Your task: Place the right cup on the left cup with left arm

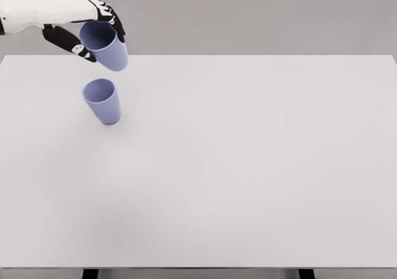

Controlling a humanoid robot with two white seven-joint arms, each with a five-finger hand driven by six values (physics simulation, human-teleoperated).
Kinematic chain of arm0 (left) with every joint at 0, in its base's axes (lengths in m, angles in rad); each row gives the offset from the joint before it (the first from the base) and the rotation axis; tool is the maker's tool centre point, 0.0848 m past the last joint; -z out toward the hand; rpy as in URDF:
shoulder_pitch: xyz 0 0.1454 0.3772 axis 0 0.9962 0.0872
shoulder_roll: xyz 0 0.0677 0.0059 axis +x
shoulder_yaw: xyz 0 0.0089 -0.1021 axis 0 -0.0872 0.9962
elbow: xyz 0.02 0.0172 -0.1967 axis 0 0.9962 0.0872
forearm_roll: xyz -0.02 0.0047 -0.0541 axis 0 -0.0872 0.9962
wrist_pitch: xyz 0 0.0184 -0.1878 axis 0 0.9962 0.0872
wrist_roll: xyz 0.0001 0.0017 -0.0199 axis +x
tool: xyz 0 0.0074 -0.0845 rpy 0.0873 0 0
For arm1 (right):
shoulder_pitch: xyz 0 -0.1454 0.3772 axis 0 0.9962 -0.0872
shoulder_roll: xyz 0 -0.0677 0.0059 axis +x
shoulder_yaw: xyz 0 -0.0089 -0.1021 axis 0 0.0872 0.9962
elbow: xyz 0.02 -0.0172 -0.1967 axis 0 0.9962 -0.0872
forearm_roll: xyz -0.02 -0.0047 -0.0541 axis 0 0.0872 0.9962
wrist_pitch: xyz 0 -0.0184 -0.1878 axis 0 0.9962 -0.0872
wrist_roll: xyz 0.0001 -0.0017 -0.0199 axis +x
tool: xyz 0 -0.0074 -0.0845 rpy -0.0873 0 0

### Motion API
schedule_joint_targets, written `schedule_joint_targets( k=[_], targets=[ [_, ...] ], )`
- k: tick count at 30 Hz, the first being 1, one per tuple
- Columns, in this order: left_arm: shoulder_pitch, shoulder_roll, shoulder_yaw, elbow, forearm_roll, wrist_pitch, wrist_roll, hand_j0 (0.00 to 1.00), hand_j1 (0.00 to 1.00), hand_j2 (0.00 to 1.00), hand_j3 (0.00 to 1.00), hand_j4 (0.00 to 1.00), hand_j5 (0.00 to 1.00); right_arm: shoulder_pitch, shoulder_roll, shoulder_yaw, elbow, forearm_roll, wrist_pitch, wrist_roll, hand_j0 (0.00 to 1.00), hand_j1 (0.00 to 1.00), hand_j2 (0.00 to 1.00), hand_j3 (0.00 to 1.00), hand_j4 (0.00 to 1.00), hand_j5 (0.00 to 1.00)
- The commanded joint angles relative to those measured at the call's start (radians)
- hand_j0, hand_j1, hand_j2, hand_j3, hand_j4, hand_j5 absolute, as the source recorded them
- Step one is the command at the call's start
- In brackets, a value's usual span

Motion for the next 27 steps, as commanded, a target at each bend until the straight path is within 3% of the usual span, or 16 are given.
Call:
schedule_joint_targets(
  k=[1,27],
  targets=[
    [0.0,0.042,-0.003,-0.008,0.008,0.003,0.001,0.59,0.59,0.59,0.59,0.59,0.59,0.0,0.0,-0.001,0.0,0.0,0.0,0.0,1.0,1.0,1.0,1.0,1.0,1.0],
    [0.066,0.107,-0.016,-0.046,0.014,0.003,0.001,0.6,0.6,0.6,0.6,0.6,0.6,0.0,0.0,-0.001,0.0,0.0,0.0,0.0,1.0,1.0,1.0,1.0,1.0,1.0]
  ],
)
